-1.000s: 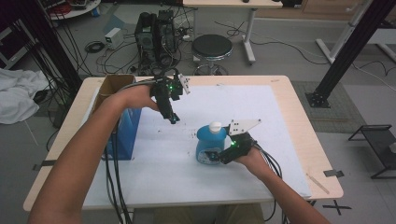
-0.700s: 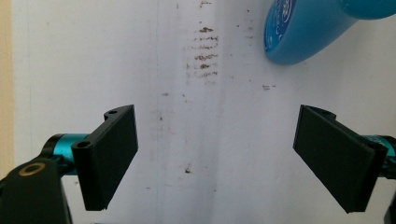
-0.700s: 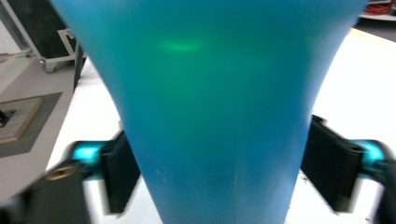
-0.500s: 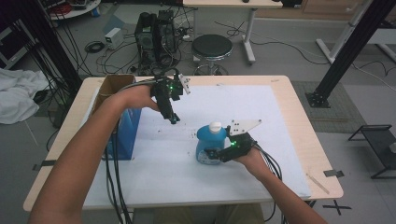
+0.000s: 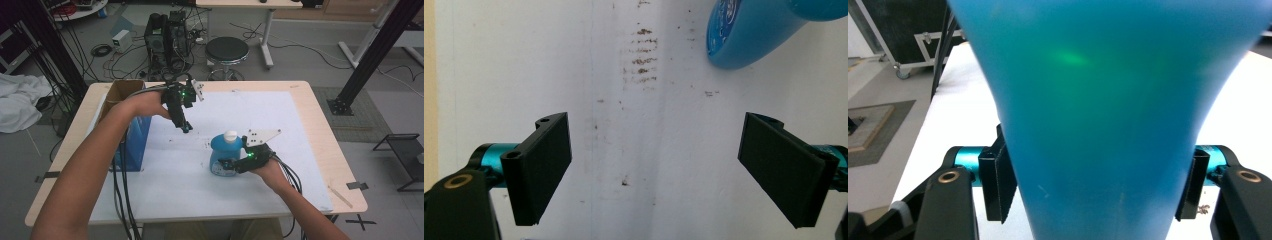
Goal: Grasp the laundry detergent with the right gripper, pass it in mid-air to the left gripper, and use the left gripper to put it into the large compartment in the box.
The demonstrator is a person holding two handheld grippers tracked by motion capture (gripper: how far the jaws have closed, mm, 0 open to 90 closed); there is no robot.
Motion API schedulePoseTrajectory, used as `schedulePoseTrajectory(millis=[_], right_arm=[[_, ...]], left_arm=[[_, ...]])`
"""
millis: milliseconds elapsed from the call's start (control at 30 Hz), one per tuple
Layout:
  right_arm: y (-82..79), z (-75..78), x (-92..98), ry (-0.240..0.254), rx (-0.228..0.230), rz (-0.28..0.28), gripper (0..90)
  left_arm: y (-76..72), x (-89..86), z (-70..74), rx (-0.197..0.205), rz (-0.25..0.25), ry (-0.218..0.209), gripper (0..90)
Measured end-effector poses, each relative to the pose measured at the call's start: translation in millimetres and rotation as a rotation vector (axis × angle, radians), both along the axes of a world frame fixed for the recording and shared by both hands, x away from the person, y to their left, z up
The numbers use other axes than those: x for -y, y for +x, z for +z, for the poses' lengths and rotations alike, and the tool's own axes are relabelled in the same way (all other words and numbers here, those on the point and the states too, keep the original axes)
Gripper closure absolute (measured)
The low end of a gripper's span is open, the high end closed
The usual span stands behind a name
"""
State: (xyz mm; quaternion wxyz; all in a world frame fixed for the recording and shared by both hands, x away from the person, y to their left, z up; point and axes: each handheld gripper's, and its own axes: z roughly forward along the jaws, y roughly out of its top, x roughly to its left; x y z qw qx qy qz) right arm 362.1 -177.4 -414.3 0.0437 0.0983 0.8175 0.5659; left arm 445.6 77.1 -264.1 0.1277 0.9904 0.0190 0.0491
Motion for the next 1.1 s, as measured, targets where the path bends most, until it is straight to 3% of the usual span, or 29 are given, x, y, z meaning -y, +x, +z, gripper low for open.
schedulePoseTrajectory(millis=[700,933,1100], right_arm=[[-1.9,0.2,0.6,0.009,0.006,0.021,40.5],[-1.8,0.2,1.0,0.015,0.029,0.021,42.4],[-2.9,0.9,2.3,0.009,0.014,0.025,43.5]], left_arm=[[0.8,-0.1,-1.4,-0.001,0.001,0.002,13.9],[0.7,0.5,-1.2,-0.007,0.000,0.006,13.9],[0.0,1.1,-1.0,-0.004,0.002,0.002,13.9]])
